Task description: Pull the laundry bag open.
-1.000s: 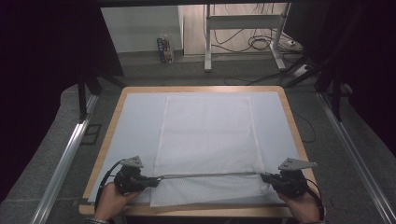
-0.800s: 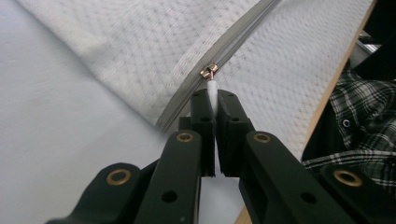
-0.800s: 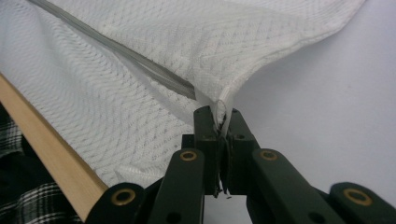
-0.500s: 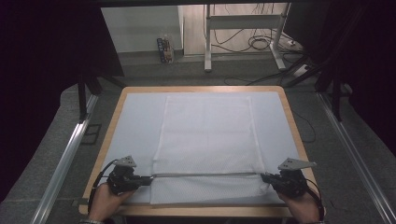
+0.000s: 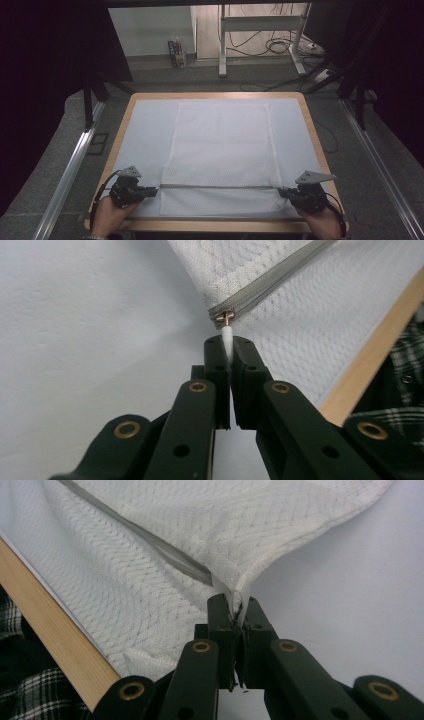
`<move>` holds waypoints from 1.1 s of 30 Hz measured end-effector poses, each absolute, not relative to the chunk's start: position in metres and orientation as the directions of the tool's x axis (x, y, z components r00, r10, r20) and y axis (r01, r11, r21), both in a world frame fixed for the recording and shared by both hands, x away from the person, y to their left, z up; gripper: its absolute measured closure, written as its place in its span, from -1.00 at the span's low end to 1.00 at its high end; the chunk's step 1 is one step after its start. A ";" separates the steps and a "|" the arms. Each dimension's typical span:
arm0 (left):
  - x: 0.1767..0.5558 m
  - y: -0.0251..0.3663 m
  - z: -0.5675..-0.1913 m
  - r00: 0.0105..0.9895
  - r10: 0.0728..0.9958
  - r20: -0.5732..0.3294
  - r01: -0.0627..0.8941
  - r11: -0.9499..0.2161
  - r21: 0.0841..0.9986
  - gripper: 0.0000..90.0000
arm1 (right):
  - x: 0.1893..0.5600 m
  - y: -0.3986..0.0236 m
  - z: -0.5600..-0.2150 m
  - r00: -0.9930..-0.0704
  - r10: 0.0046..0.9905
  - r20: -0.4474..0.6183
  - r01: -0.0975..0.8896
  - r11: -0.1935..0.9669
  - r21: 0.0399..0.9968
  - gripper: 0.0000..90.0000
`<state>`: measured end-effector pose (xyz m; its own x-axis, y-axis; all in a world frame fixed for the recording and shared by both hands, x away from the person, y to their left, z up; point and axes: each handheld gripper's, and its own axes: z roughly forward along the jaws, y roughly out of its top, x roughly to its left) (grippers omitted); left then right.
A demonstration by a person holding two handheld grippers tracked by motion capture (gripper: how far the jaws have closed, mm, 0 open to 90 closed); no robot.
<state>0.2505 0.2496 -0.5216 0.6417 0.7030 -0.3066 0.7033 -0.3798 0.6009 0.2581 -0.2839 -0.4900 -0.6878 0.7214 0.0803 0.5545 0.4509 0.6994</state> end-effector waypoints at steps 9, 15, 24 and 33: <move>0.246 0.249 -0.524 0.648 0.702 -0.295 0.709 -0.414 0.571 0.93 | 0.256 -0.275 -0.497 -0.705 0.704 0.082 0.564 0.487 0.666 0.83; 0.245 0.240 -0.526 0.649 0.715 -0.260 0.708 -0.443 0.550 0.92 | 0.254 -0.273 -0.499 -0.704 0.708 0.060 0.568 0.511 0.645 0.74; 0.243 0.238 -0.524 0.657 0.717 -0.233 0.685 -0.440 0.580 0.61 | 0.254 -0.273 -0.500 -0.703 0.711 0.025 0.552 0.522 0.650 0.33; 0.242 0.235 -0.522 0.624 0.758 -0.190 0.677 -0.403 0.616 -0.16 | 0.256 -0.271 -0.498 -0.702 0.712 -0.015 0.514 0.522 0.681 -0.19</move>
<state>0.2422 0.2352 -0.5222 0.6242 0.7578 -0.1901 0.6767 -0.4029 0.6162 0.2565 -0.2711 -0.4984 -0.7023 0.7117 -0.0153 0.5141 0.5220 0.6805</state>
